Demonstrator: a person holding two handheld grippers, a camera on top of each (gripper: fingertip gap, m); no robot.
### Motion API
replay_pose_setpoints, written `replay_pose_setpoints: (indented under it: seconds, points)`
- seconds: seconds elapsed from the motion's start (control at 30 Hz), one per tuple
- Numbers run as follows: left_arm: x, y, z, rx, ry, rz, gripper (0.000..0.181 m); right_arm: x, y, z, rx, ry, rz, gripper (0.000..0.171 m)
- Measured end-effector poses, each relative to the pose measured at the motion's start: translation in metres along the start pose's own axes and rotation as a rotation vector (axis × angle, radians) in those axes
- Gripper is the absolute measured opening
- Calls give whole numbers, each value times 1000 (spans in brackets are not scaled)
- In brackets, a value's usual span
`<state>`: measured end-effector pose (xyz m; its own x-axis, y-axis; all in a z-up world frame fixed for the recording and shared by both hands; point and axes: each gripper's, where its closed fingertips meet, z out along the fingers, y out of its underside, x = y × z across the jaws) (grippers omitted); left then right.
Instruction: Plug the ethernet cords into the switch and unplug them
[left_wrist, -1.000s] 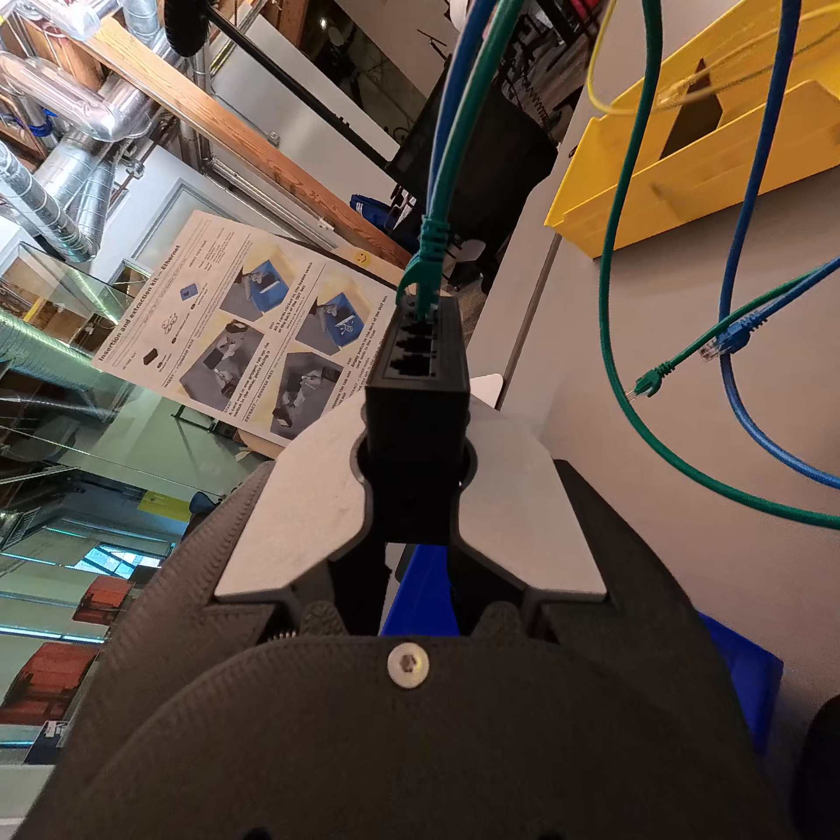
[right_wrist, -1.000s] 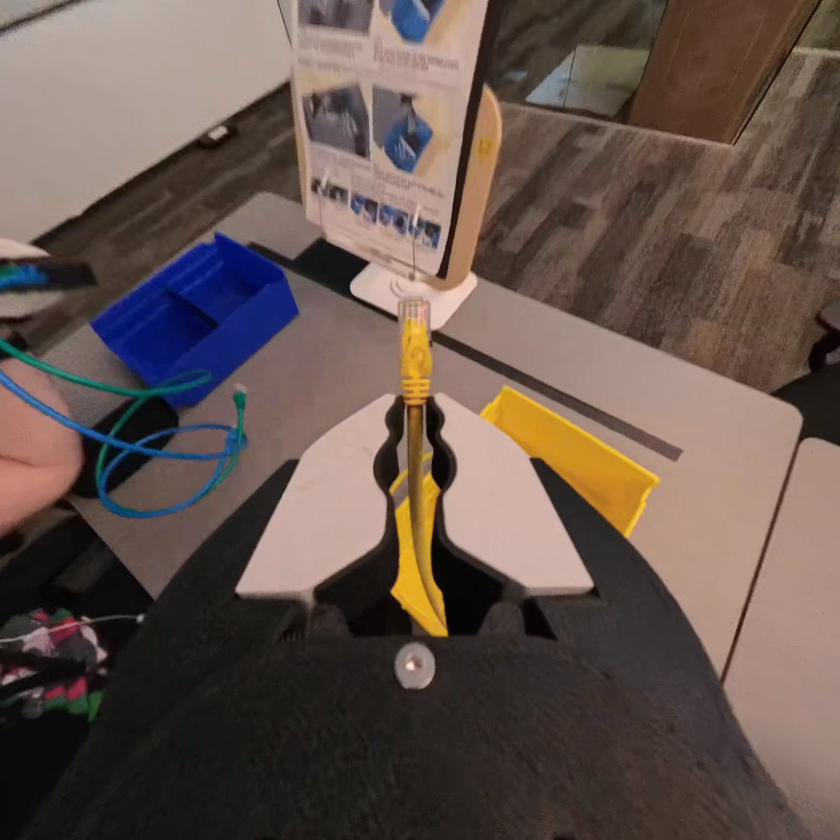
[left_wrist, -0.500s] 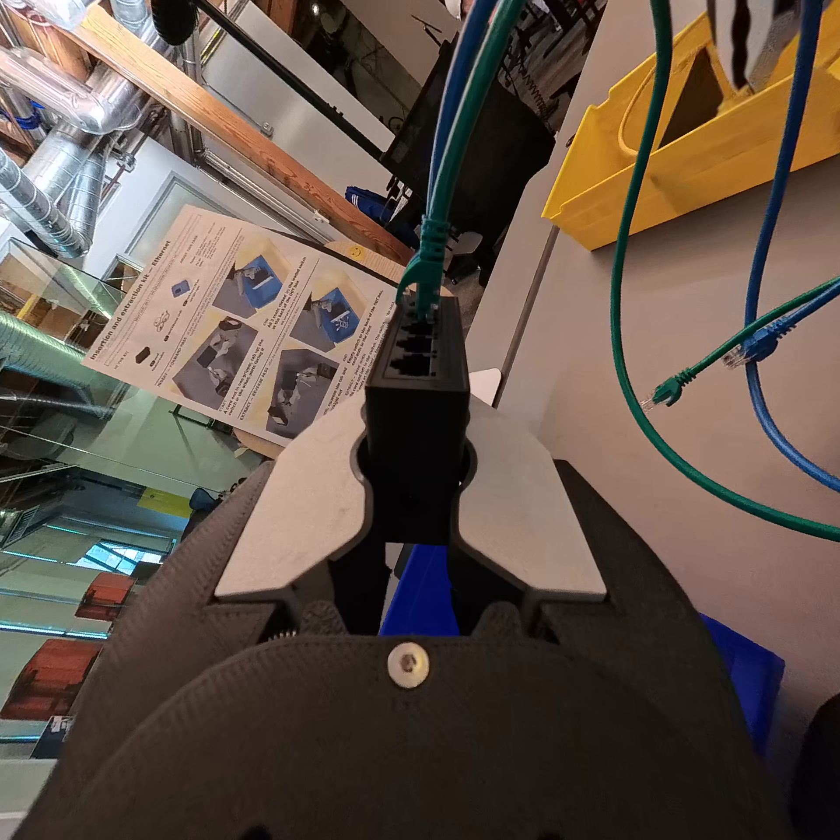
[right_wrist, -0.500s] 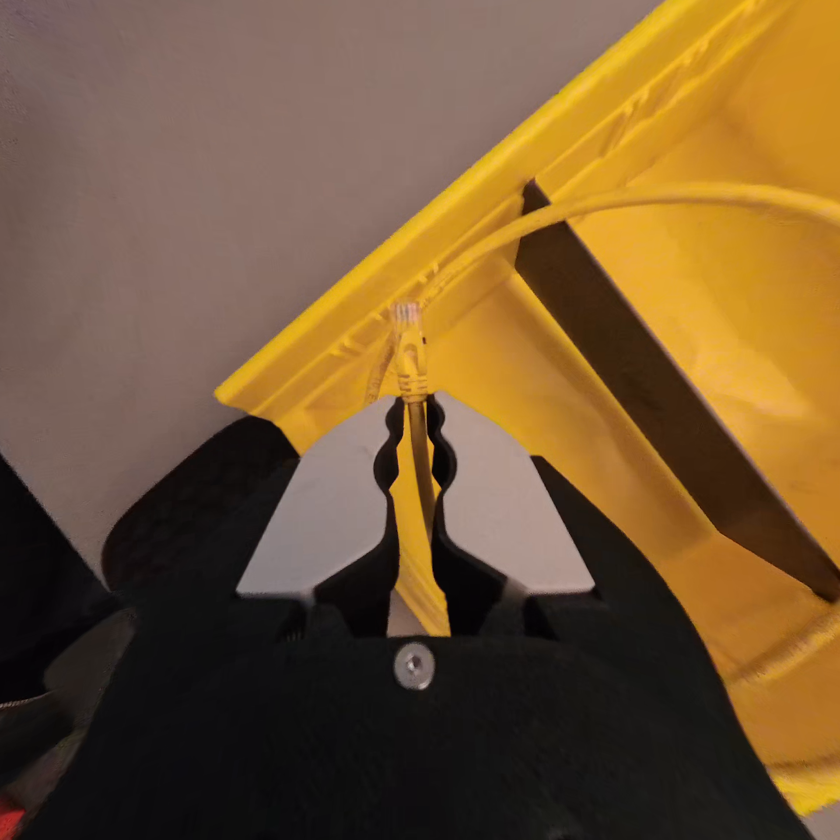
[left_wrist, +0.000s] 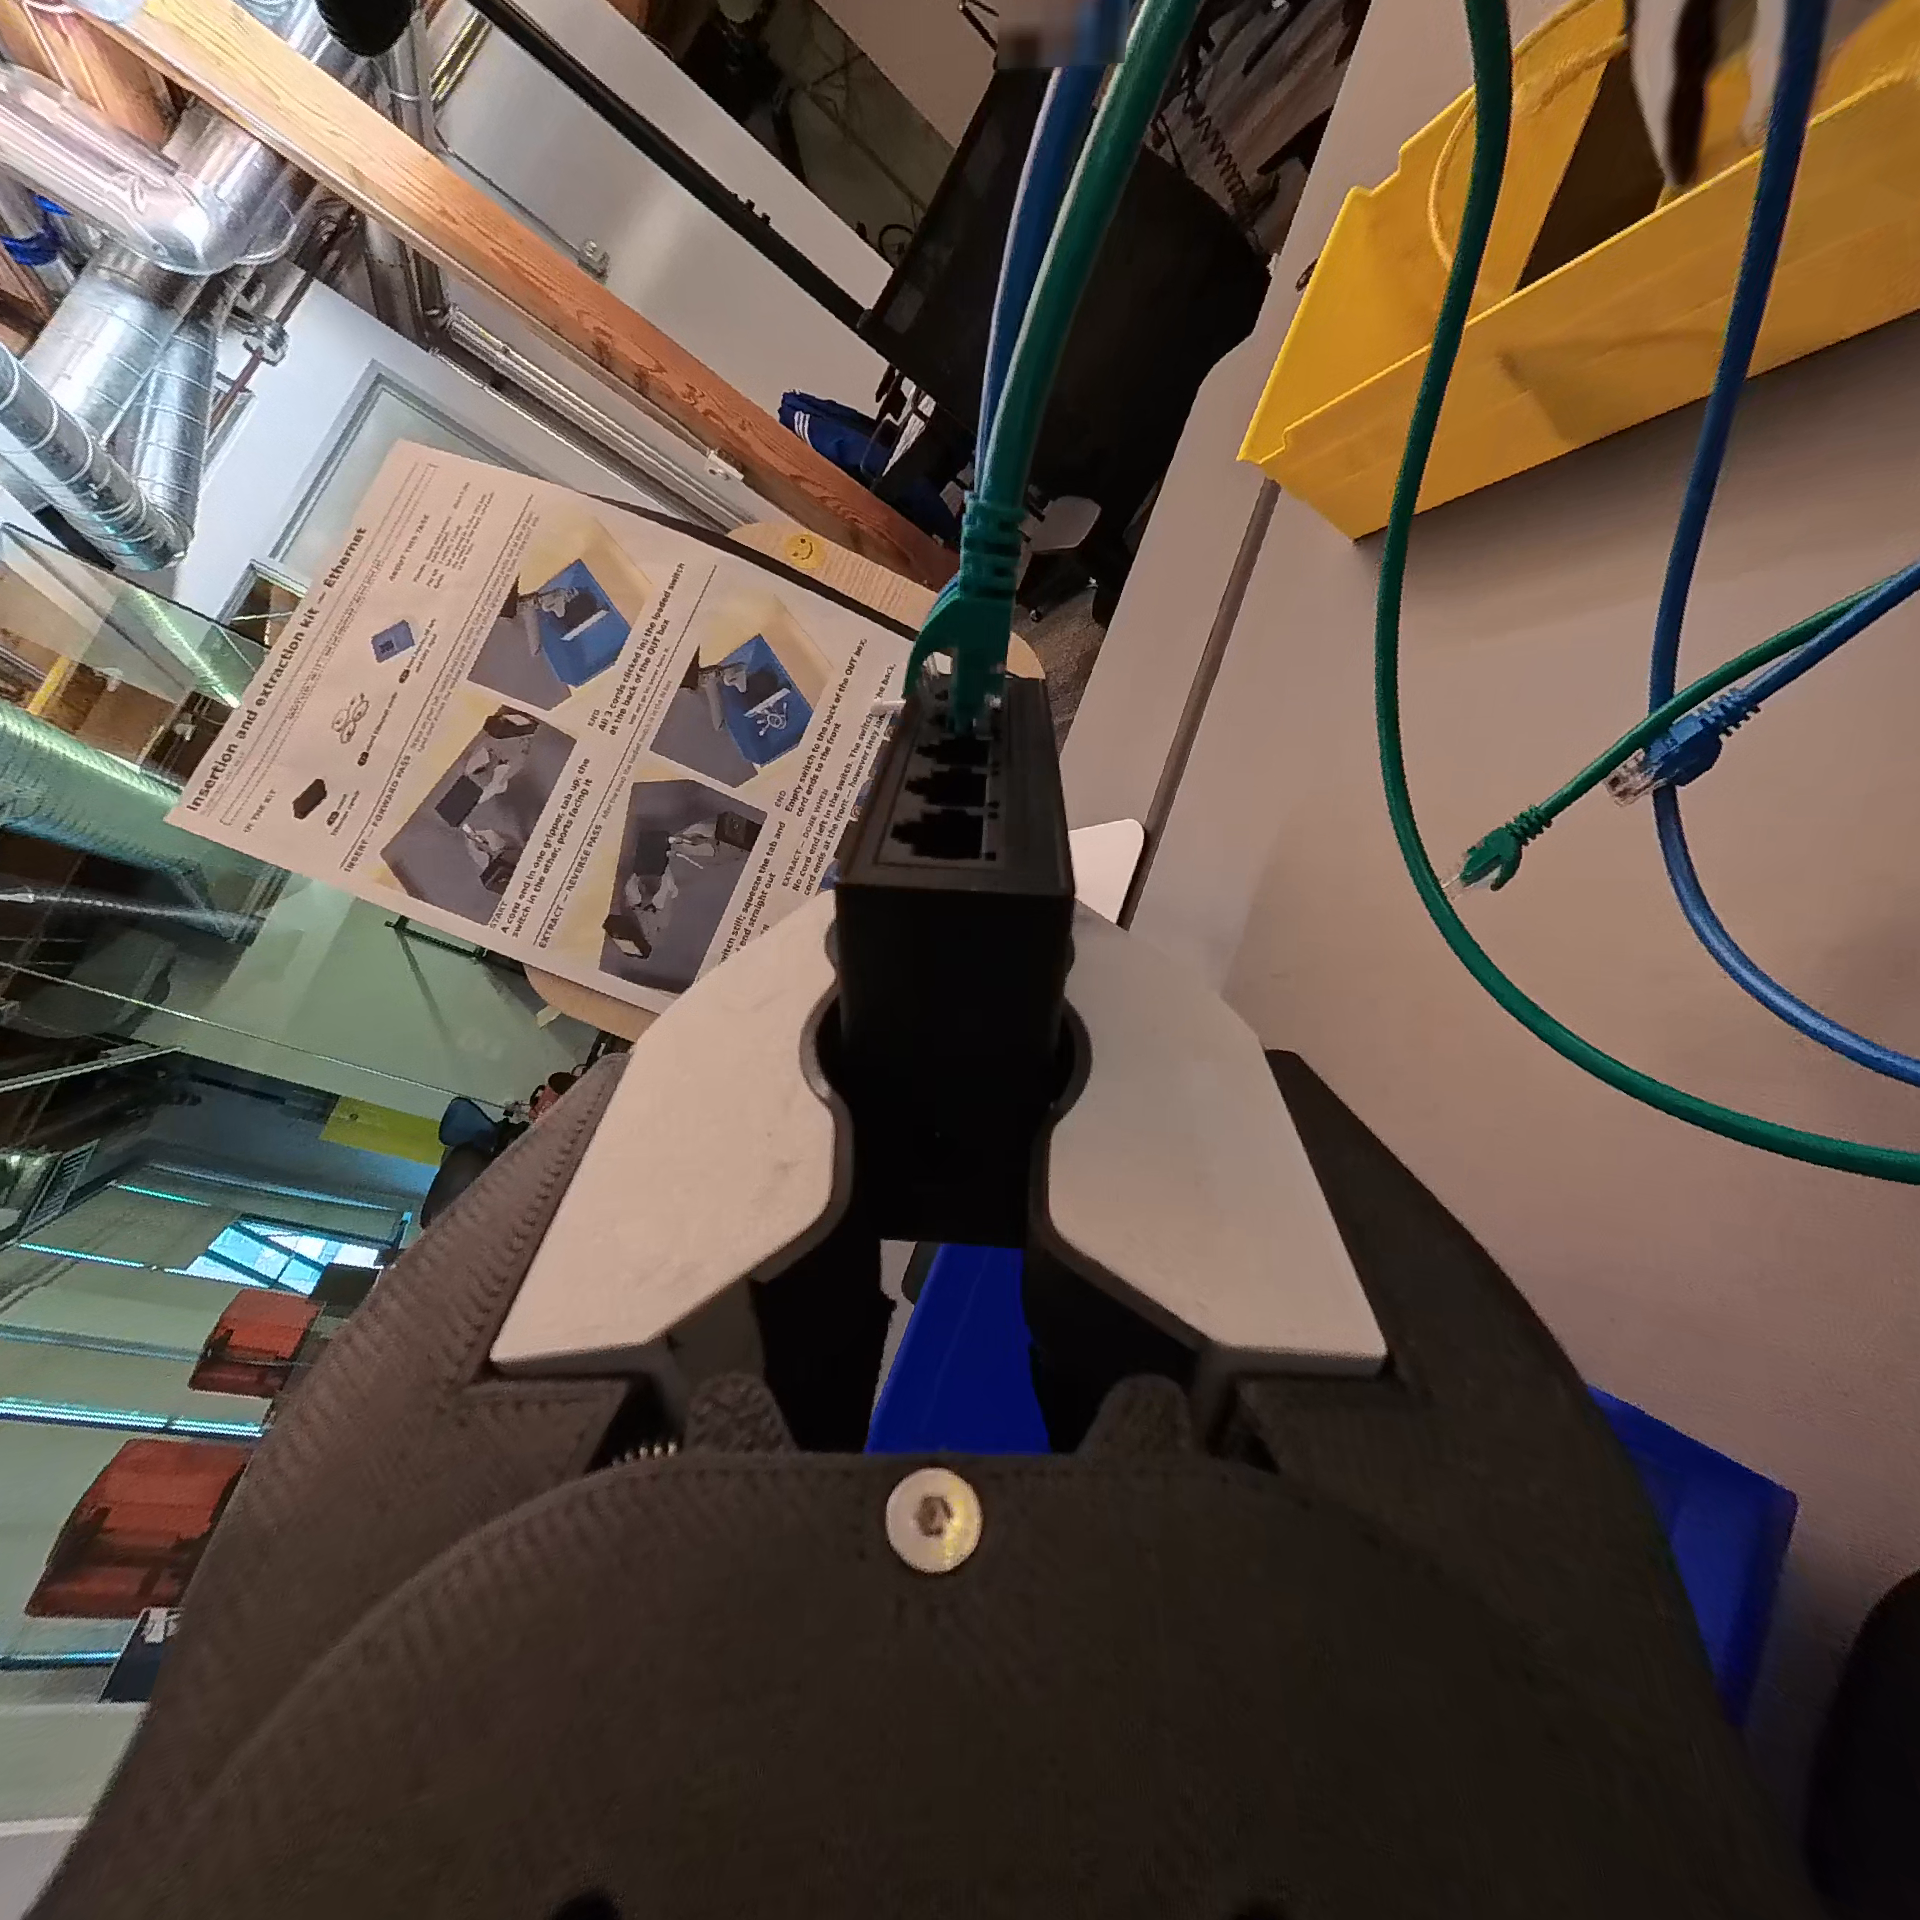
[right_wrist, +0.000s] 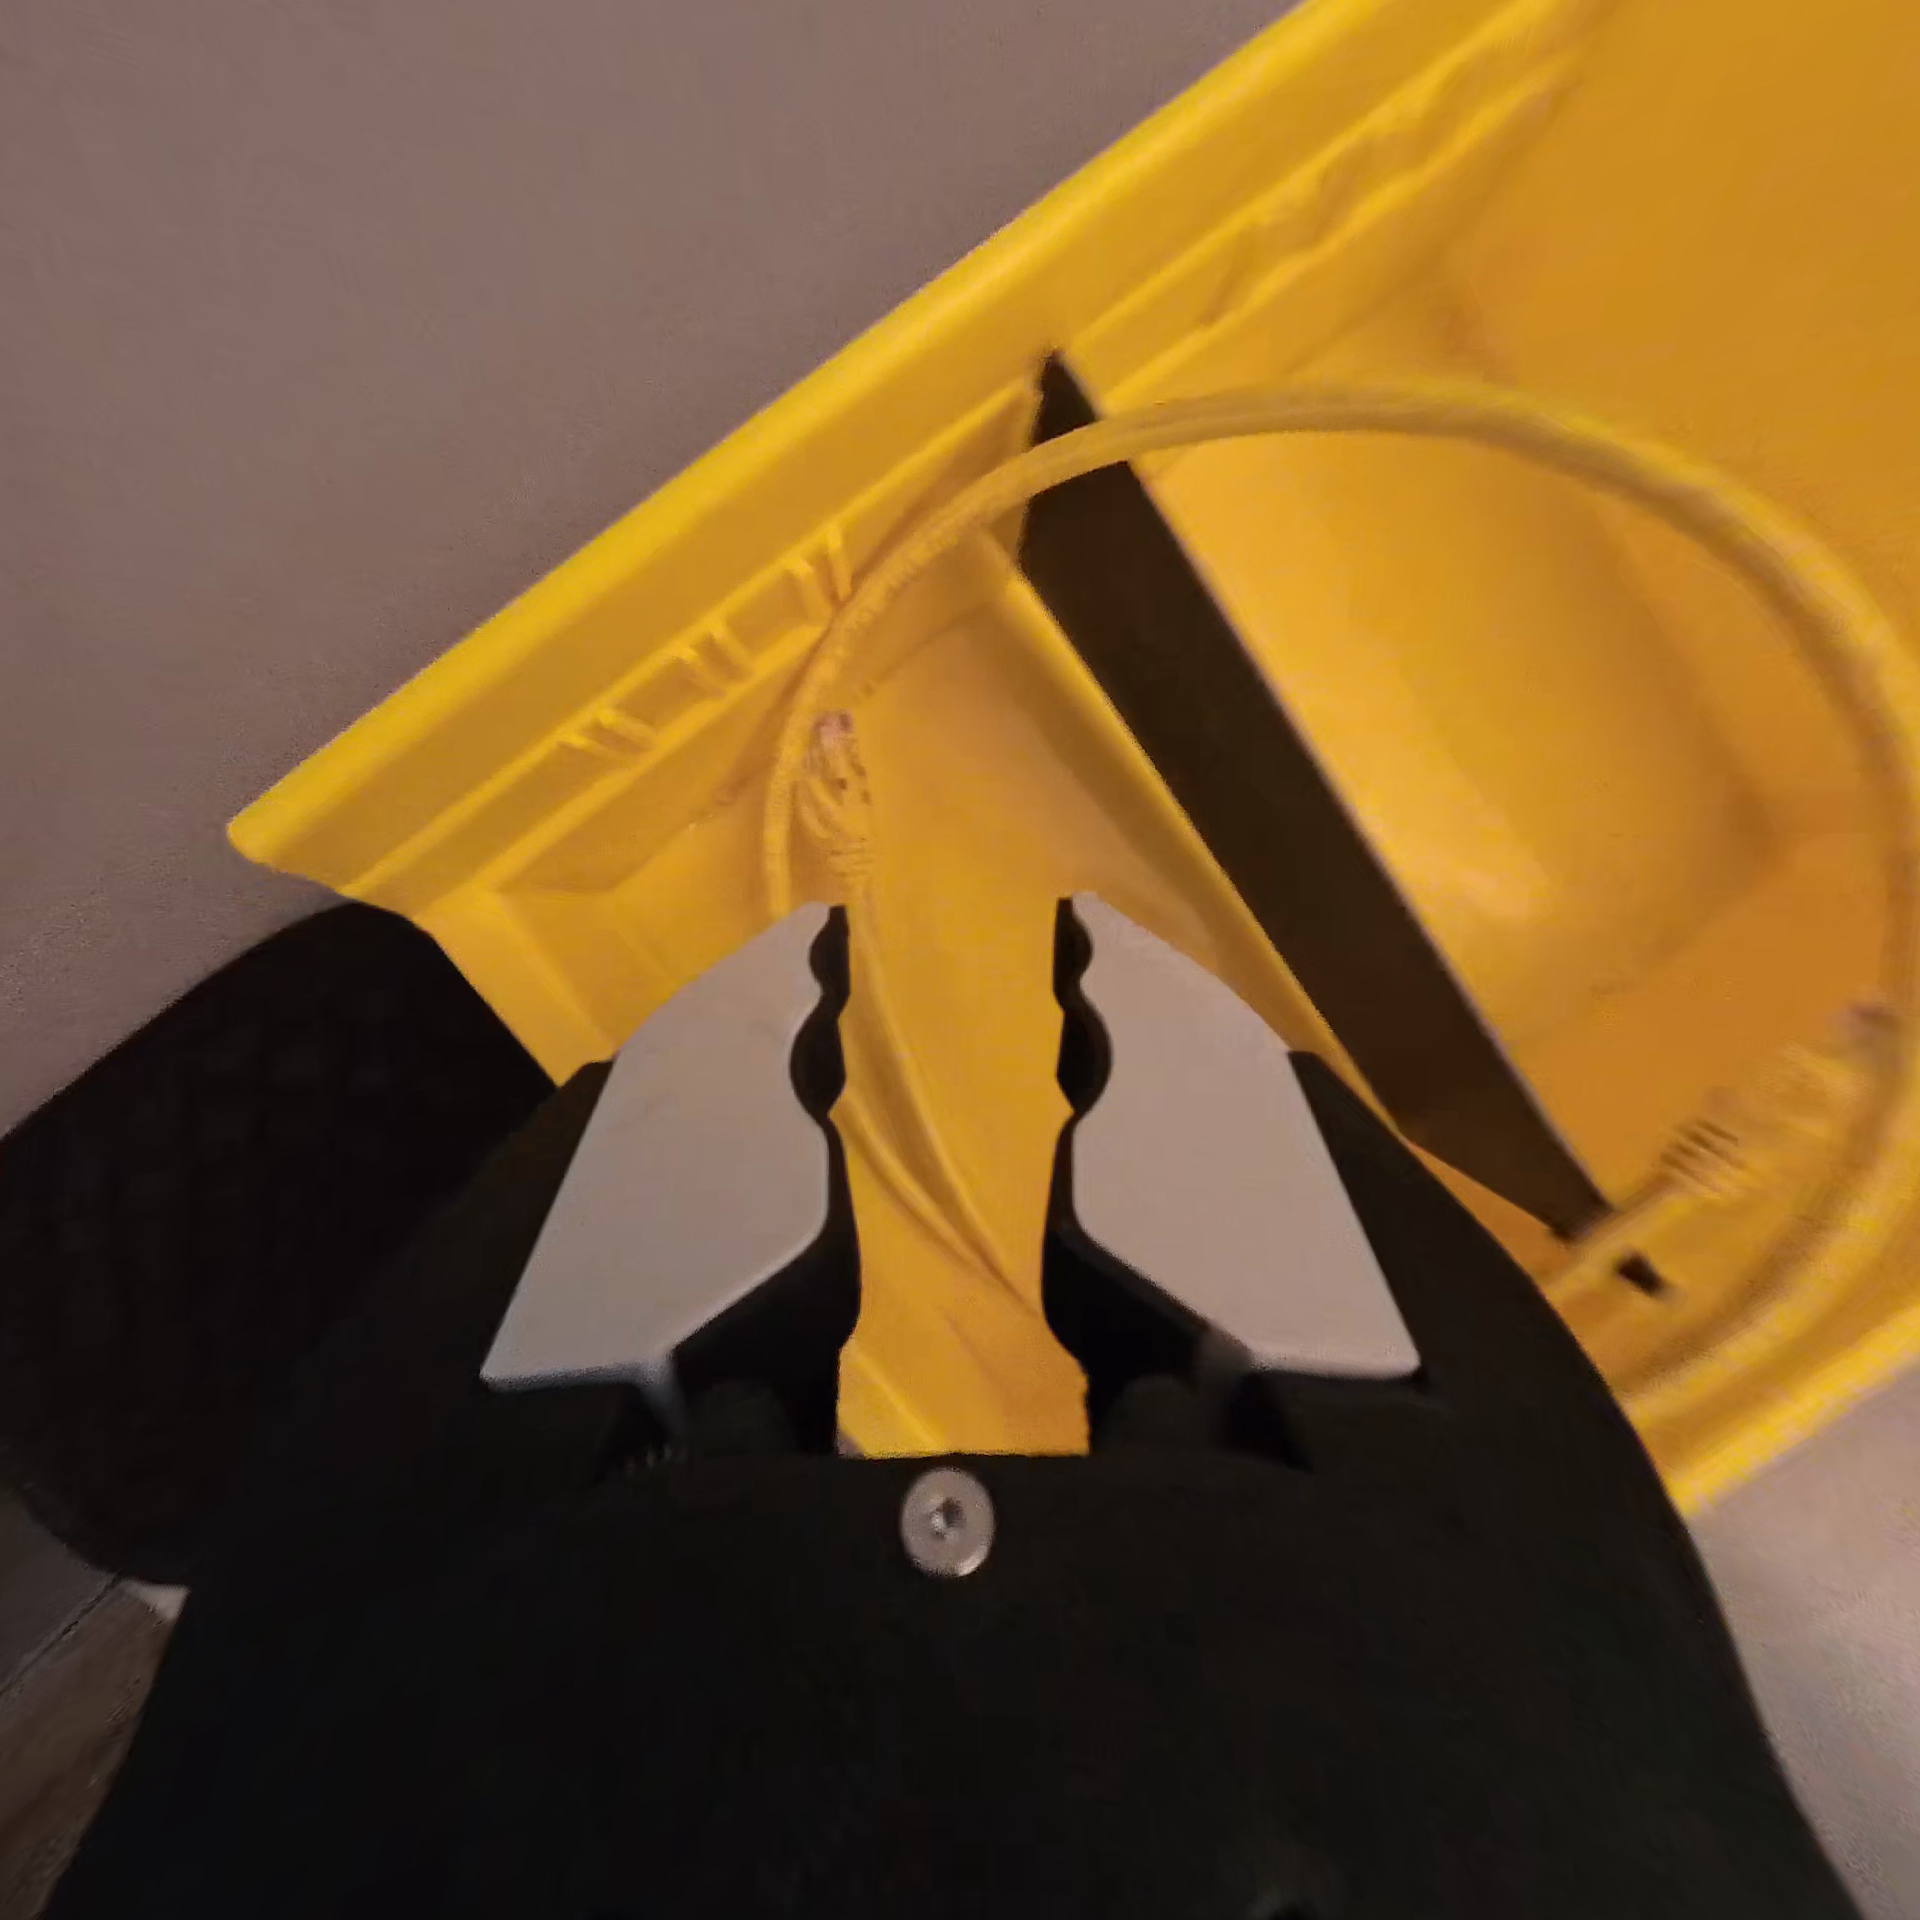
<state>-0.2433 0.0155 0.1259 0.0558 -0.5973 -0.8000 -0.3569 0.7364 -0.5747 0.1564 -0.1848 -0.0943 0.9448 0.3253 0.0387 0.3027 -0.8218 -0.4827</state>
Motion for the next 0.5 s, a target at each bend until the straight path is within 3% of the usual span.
replay_pose_setpoints:
  seconds: [0.03, 0.13, 0.23, 0.43, 0.5]
  points:
    - [0, 0, 0, -1, 1, 1, 30, 16, -3, -16, 29, 51, 4, 41]
    - [2, -1, 3, -3, 7, 3, 30, 86, -8, -55, 123, 309, 35, 42]
    - [5, 1, 8, -15, 16, 7, 30, 129, -1, -65, 118, 415, 39, 44]
    - [10, 3, 16, -40, 32, 21, 30, 135, 22, -24, -82, 284, 46, 42]
    - [11, 4, 18, -46, 38, 24, 30, 132, 30, -15, -161, 250, 57, 21]
